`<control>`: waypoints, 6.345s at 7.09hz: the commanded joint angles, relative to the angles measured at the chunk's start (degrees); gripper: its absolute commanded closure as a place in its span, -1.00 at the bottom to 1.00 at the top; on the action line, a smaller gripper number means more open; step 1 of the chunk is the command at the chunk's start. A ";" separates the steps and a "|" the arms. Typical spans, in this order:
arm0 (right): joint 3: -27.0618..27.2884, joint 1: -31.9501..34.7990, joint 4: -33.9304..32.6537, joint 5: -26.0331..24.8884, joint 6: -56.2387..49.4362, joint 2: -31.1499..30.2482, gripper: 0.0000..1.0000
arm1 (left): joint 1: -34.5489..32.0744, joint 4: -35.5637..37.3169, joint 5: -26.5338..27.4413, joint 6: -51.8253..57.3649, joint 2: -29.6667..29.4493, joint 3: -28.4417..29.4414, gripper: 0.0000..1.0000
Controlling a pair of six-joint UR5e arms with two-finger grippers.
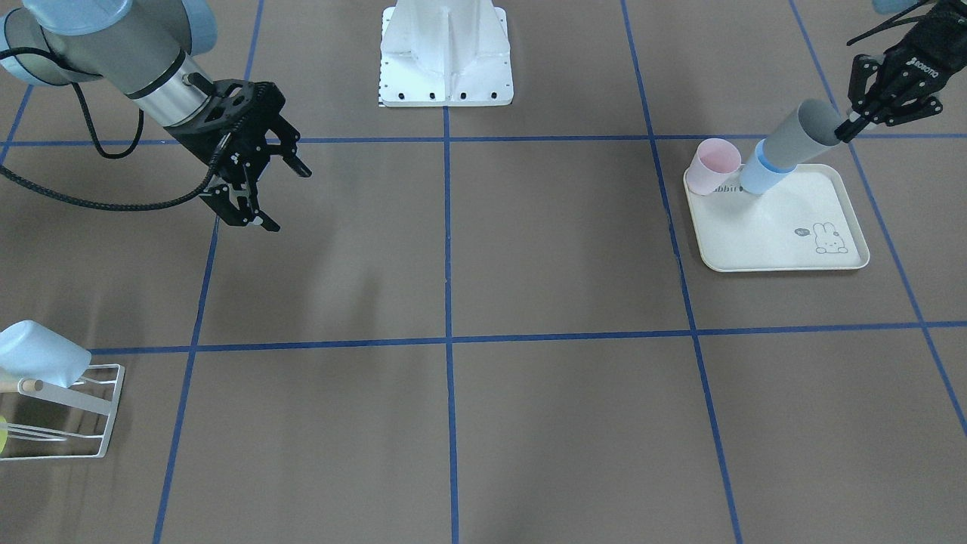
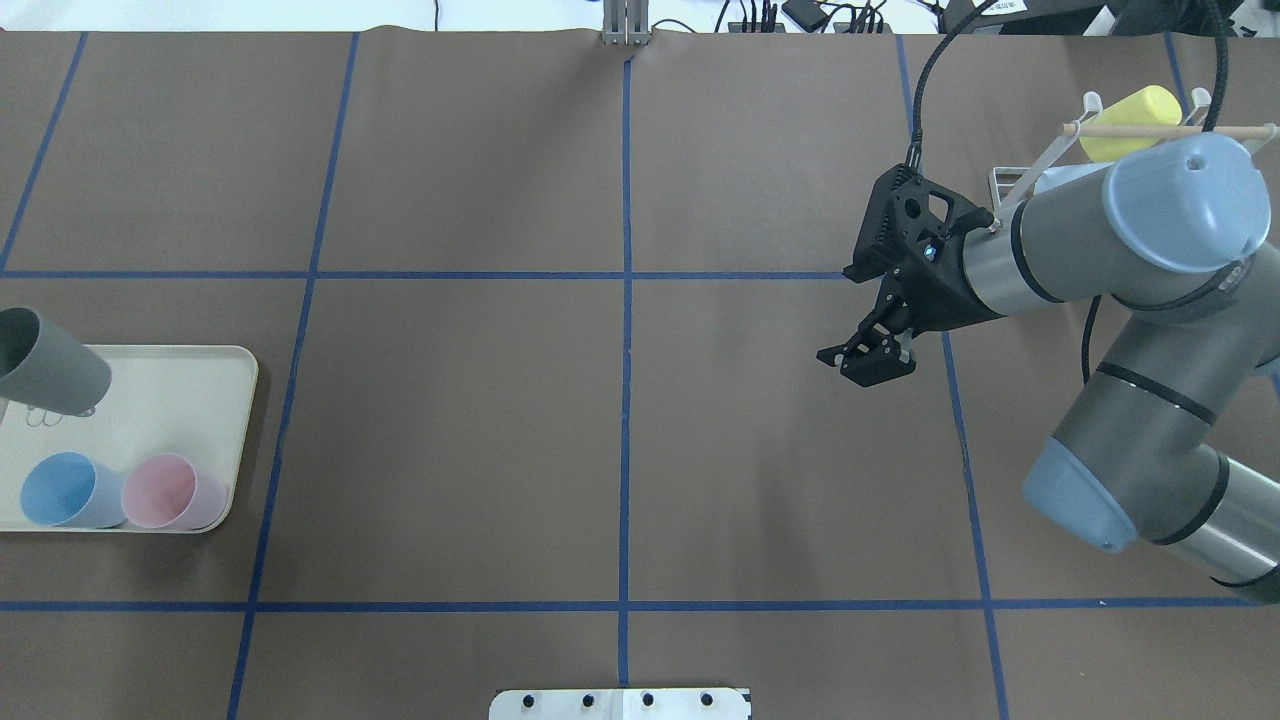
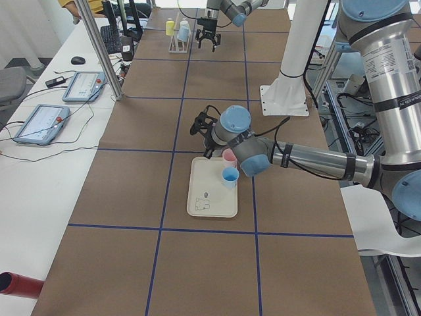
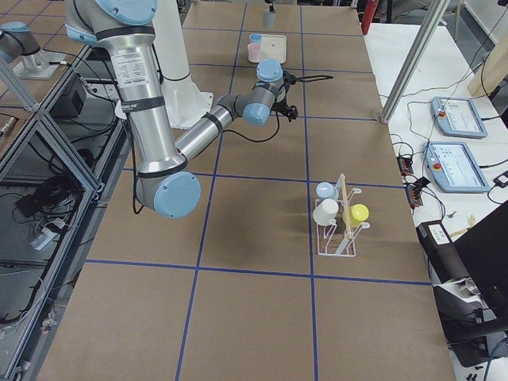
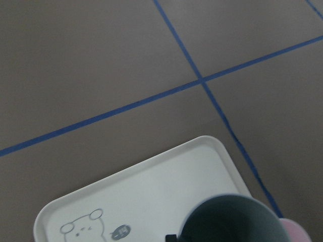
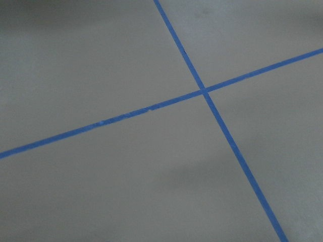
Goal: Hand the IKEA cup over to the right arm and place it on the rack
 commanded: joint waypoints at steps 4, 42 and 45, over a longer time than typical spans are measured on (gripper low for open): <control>-6.85 -9.32 25.20 -9.14 8.10 1.34 -0.98 | 6.31 -2.44 -4.50 -39.13 -21.06 -2.22 1.00; -10.28 -18.23 52.54 -18.04 17.71 3.28 -0.77 | 40.70 -4.31 31.27 -51.94 -35.34 3.15 1.00; -10.19 -18.31 52.63 -17.95 17.71 3.28 -0.74 | 41.40 -4.48 32.41 -51.94 -35.43 3.76 1.00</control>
